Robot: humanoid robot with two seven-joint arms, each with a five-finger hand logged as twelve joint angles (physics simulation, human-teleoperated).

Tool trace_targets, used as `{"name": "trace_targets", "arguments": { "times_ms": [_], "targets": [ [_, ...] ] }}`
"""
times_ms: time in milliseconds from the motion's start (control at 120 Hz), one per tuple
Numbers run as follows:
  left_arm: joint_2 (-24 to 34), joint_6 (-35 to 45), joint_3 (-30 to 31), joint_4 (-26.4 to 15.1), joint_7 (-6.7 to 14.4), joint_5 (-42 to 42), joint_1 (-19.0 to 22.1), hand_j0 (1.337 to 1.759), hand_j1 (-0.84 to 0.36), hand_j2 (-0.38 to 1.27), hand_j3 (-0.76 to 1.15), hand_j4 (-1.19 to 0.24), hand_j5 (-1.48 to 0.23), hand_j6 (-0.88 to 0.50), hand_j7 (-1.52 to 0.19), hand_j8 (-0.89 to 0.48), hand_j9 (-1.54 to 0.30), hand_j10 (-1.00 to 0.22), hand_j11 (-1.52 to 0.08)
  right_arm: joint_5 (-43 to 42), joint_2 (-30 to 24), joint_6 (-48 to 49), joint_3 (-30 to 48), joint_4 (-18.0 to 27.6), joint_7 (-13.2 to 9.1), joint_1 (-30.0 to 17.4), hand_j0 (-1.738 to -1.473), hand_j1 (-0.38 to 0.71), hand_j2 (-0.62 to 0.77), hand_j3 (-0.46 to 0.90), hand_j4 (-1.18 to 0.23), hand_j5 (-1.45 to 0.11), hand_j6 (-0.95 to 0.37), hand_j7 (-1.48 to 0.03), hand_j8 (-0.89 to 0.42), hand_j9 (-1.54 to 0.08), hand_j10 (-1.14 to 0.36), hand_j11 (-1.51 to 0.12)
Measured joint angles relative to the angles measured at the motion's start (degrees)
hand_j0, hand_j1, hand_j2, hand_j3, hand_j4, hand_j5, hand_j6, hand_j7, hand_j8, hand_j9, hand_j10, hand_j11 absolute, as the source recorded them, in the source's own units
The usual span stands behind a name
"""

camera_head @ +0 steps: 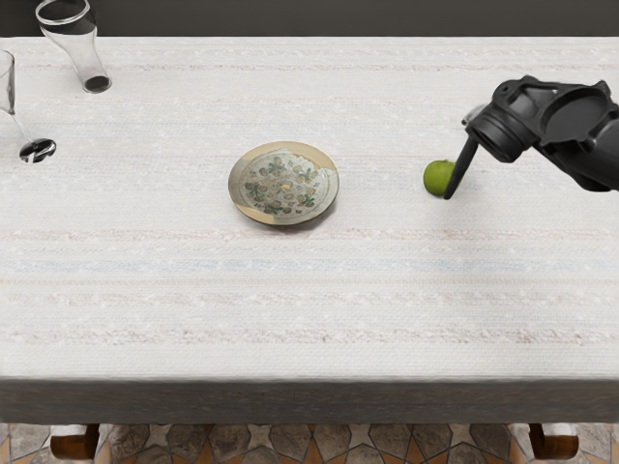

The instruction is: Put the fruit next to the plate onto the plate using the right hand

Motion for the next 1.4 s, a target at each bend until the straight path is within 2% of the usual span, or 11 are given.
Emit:
{"name": "trace_targets", "arguments": {
  "times_ms": [133,308,408,633,833,992,1158,1400],
  "targets": [
    [0.0,0.0,0.0,0.0,0.0,0.0,0.0,1.658,0.35,0.00,0.00,0.00,0.00,0.00,0.00,0.00,0.00,0.00,0.00,-0.1,1.2,1.5,0.9,-4.0,0.0,-2.1,-1.658,-0.35,0.00,0.00,0.00,0.00,0.00,0.00,0.00,0.00,0.00,0.00],
    [0.0,0.0,0.0,0.0,0.0,0.0,0.0,1.658,0.35,0.00,0.00,0.00,0.00,0.00,0.00,0.00,0.00,0.00,0.00,-0.2,4.8,14.5,4.6,-14.3,0.0,-5.3,-1.658,-0.35,0.00,0.00,0.00,0.00,0.00,0.00,0.00,0.00,0.00,0.00],
    [0.0,0.0,0.0,0.0,0.0,0.0,0.0,1.658,0.35,0.00,0.00,0.00,0.00,0.00,0.00,0.00,0.00,0.00,0.00,-0.2,6.7,17.4,5.2,-17.4,0.0,-6.6,-1.658,-0.35,0.00,0.00,0.00,0.00,0.00,0.00,0.00,0.00,0.00,0.00],
    [0.0,0.0,0.0,0.0,0.0,0.0,0.0,1.658,0.35,0.00,0.00,0.00,0.00,0.00,0.00,0.00,0.00,0.00,0.00,-0.4,8.8,20.8,4.2,-18.2,0.0,-3.4,-1.658,-0.35,0.00,0.00,0.00,0.00,0.00,0.00,0.00,0.00,0.00,0.00],
    [0.0,0.0,0.0,0.0,0.0,0.0,0.0,1.658,0.35,0.00,0.00,0.00,0.00,0.00,0.00,0.00,0.00,0.00,0.00,7.4,10.0,20.8,-11.9,-19.6,0.0,1.2,-1.658,-0.35,0.00,0.00,0.00,0.00,0.00,0.00,0.00,0.00,0.00,0.00],
    [0.0,0.0,0.0,0.0,0.0,0.0,0.0,1.658,0.35,0.00,0.00,0.00,0.00,0.00,0.00,0.00,0.00,0.00,0.00,8.8,10.2,20.7,-15.1,-21.5,0.0,0.3,-1.658,-0.35,0.00,0.00,0.00,0.00,0.00,0.00,0.00,0.00,0.00,0.00],
    [0.0,0.0,0.0,0.0,0.0,0.0,0.0,1.658,0.35,0.00,0.00,0.00,0.00,0.00,0.00,0.00,0.00,0.00,0.00,7.2,10.2,19.4,-15.9,-23.6,0.0,-4.3,-1.658,-0.35,0.00,0.00,0.00,0.00,0.00,0.00,0.00,0.00,0.00,0.00],
    [0.0,0.0,0.0,0.0,0.0,0.0,0.0,1.658,0.35,0.00,0.00,0.00,0.00,0.00,0.00,0.00,0.00,0.00,0.00,5.8,10.2,14.4,-15.5,-23.8,0.0,-6.1,-1.658,-0.35,0.00,0.00,0.00,0.00,-0.01,0.00,0.00,0.00,0.00,0.00]
  ]
}}
